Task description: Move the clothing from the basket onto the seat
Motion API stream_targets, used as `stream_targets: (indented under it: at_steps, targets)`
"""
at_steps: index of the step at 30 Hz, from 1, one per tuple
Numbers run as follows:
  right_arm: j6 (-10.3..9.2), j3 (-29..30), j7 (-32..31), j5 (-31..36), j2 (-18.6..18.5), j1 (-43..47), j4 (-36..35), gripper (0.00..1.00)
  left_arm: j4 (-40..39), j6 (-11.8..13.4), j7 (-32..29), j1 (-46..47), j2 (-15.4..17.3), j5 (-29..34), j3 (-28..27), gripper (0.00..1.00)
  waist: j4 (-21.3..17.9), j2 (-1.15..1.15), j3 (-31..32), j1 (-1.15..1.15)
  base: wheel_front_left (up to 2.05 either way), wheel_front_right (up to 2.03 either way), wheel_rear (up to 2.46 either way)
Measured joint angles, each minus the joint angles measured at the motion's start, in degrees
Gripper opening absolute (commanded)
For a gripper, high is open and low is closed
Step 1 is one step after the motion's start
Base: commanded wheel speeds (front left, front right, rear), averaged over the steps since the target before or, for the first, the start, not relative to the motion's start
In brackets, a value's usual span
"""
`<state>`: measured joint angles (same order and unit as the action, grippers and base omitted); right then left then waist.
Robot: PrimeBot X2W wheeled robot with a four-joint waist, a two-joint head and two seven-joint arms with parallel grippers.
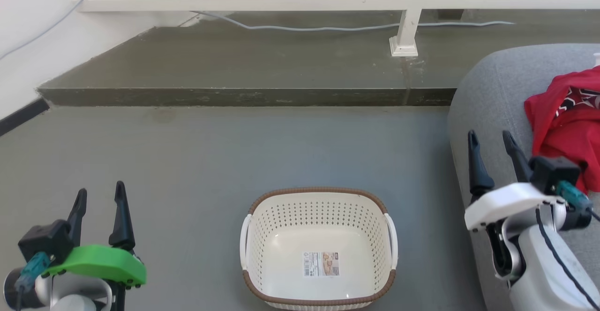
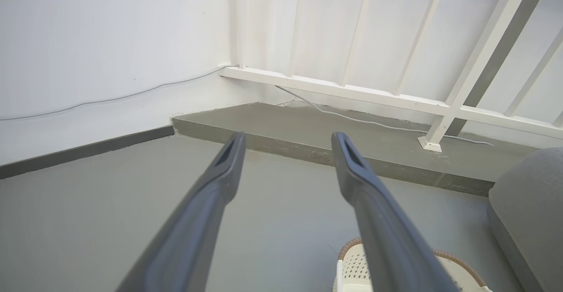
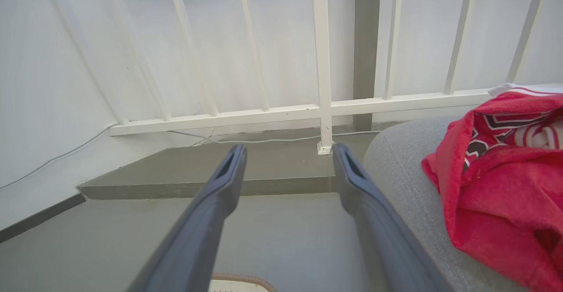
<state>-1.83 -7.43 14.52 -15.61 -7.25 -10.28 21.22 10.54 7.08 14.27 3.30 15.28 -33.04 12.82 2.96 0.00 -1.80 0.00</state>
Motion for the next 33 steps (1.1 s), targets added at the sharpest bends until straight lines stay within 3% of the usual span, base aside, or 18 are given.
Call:
stream_targets:
  at_steps: [12, 33]
  targets:
    - [-1.3, -0.54, 0.0, 0.0, 0.87, 7.88, -4.58, 1.0, -4.07, 0.0, 0.1, -4.6, -1.98, 3.86, -3.94, 1.0, -1.26, 0.0, 0.7, 0.0, 0.0, 0.0, 0.0]
    - [-2.4, -0.46, -0.48, -0.07, 1.47, 12.23, -11.88, 1.0, -7.58, 0.0, 0.14, -7.99, -3.57, 7.12, -2.81, 1.0, -3.2, 0.0, 0.88, 0.0, 0.0, 0.0, 0.0]
